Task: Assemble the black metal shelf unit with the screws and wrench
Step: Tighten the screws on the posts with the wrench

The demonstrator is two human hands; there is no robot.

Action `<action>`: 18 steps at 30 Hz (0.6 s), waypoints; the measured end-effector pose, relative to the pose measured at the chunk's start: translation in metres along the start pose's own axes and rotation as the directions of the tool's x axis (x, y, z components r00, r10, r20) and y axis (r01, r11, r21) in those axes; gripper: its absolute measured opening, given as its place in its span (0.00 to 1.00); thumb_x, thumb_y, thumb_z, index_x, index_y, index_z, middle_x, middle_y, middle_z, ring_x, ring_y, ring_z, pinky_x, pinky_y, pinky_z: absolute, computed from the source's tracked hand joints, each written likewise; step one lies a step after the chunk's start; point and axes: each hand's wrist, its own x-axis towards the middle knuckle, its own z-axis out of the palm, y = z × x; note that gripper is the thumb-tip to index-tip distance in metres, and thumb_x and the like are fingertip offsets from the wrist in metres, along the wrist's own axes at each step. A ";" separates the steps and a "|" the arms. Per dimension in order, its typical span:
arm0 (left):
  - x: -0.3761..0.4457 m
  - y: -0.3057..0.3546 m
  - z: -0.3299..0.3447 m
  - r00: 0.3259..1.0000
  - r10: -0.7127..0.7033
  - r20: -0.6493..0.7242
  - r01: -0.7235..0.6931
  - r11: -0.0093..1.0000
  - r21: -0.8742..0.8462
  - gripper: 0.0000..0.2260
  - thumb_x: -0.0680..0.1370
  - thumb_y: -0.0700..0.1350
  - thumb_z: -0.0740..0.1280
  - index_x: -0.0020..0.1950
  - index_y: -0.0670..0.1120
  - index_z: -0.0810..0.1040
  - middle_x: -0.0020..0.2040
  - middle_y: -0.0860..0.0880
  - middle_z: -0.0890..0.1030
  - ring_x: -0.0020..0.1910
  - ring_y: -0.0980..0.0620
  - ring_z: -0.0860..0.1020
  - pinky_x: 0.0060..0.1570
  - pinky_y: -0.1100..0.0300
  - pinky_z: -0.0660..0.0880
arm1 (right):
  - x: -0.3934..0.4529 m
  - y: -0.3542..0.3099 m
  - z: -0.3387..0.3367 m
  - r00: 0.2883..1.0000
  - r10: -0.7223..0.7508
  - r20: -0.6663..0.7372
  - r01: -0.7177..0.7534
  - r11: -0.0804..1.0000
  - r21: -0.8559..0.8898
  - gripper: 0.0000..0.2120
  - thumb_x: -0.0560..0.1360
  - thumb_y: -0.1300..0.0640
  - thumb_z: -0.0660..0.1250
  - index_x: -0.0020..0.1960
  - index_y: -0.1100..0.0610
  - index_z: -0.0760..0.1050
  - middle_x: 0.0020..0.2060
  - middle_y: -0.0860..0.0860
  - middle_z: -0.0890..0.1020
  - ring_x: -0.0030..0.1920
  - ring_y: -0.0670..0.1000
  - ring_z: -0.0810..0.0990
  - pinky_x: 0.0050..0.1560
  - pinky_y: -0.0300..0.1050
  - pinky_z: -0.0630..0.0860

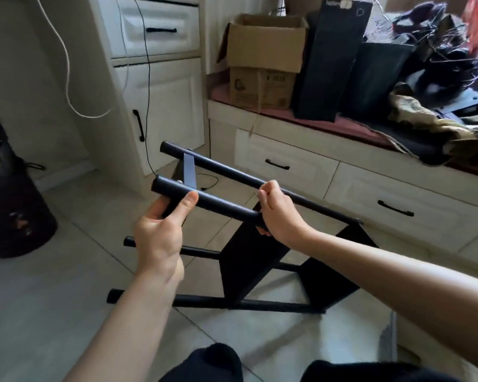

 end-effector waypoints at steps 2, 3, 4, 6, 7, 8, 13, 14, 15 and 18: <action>-0.002 -0.016 -0.011 0.997 -0.077 -0.022 0.077 0.997 -0.018 0.08 0.63 0.50 0.78 0.41 0.53 0.88 0.47 0.53 0.87 0.54 0.53 0.84 0.66 0.53 0.74 | 0.007 0.013 0.008 0.999 0.030 0.036 -0.030 0.999 -0.023 0.06 0.83 0.57 0.54 0.53 0.60 0.65 0.41 0.60 0.75 0.34 0.57 0.76 0.28 0.50 0.77; -0.001 -0.025 -0.016 0.992 -0.115 -0.043 0.114 0.993 -0.031 0.10 0.62 0.49 0.78 0.42 0.50 0.88 0.48 0.50 0.87 0.56 0.49 0.83 0.68 0.51 0.73 | 0.010 0.020 0.013 0.998 0.047 0.049 -0.047 0.999 -0.017 0.07 0.83 0.57 0.54 0.53 0.61 0.65 0.40 0.59 0.74 0.33 0.57 0.76 0.25 0.47 0.75; 0.000 -0.035 -0.021 0.987 -0.146 -0.060 0.143 0.989 -0.040 0.11 0.62 0.49 0.78 0.43 0.49 0.87 0.49 0.49 0.87 0.58 0.47 0.83 0.69 0.49 0.73 | 0.014 0.028 0.017 0.997 0.056 0.052 -0.055 0.998 -0.017 0.07 0.83 0.56 0.54 0.52 0.60 0.64 0.39 0.58 0.73 0.32 0.56 0.76 0.23 0.44 0.73; 0.001 -0.053 -0.027 0.978 -0.197 -0.074 0.194 0.980 -0.044 0.12 0.61 0.50 0.78 0.42 0.48 0.88 0.48 0.49 0.87 0.59 0.46 0.82 0.70 0.47 0.72 | 0.022 0.045 0.026 0.995 0.084 0.048 -0.083 0.996 -0.016 0.08 0.83 0.54 0.52 0.49 0.58 0.64 0.36 0.57 0.73 0.27 0.53 0.75 0.20 0.39 0.69; 0.000 -0.062 -0.029 0.972 -0.220 -0.083 0.217 0.975 -0.043 0.13 0.60 0.51 0.78 0.43 0.48 0.88 0.48 0.49 0.87 0.59 0.46 0.82 0.69 0.46 0.72 | 0.026 0.054 0.029 0.994 0.098 0.050 -0.097 0.995 -0.022 0.08 0.83 0.53 0.52 0.48 0.56 0.63 0.35 0.58 0.74 0.25 0.52 0.74 0.20 0.38 0.68; -0.001 -0.070 -0.031 0.967 -0.238 -0.086 0.235 0.971 -0.040 0.15 0.60 0.51 0.78 0.44 0.47 0.88 0.48 0.49 0.87 0.58 0.46 0.82 0.69 0.46 0.72 | 0.030 0.063 0.030 0.993 0.110 0.051 -0.108 0.994 -0.030 0.08 0.83 0.53 0.51 0.47 0.55 0.63 0.33 0.58 0.74 0.24 0.52 0.74 0.21 0.39 0.69; -0.011 -0.112 -0.034 0.937 -0.345 -0.055 0.339 0.937 -0.087 0.14 0.64 0.44 0.76 0.49 0.44 0.85 0.47 0.48 0.86 0.56 0.47 0.82 0.66 0.54 0.73 | 0.036 0.098 0.032 0.977 0.201 0.070 -0.188 0.969 -0.158 0.10 0.82 0.54 0.50 0.45 0.55 0.64 0.31 0.58 0.79 0.19 0.46 0.75 0.20 0.39 0.70; -0.013 -0.119 -0.035 0.928 -0.369 -0.053 0.362 0.926 -0.108 0.15 0.65 0.43 0.75 0.50 0.43 0.84 0.49 0.47 0.86 0.58 0.46 0.81 0.66 0.55 0.73 | 0.036 0.104 0.033 0.973 0.217 0.082 -0.201 0.965 -0.171 0.10 0.82 0.54 0.50 0.46 0.55 0.64 0.32 0.58 0.80 0.19 0.46 0.76 0.20 0.40 0.71; -0.015 -0.127 -0.036 0.921 -0.386 -0.055 0.378 0.918 -0.117 0.16 0.65 0.42 0.75 0.52 0.42 0.84 0.51 0.46 0.86 0.59 0.45 0.81 0.66 0.55 0.73 | 0.034 0.110 0.033 0.969 0.230 0.093 -0.210 0.960 -0.185 0.09 0.83 0.54 0.50 0.46 0.55 0.64 0.31 0.58 0.80 0.19 0.47 0.77 0.21 0.42 0.73; -0.020 -0.146 -0.042 0.921 -0.383 -0.071 0.377 0.922 -0.091 0.21 0.63 0.45 0.77 0.55 0.42 0.84 0.54 0.47 0.86 0.60 0.49 0.82 0.67 0.57 0.72 | 0.030 0.123 0.033 0.970 0.220 0.102 -0.183 0.940 -0.287 0.08 0.82 0.54 0.50 0.46 0.54 0.63 0.31 0.57 0.81 0.25 0.52 0.80 0.31 0.54 0.80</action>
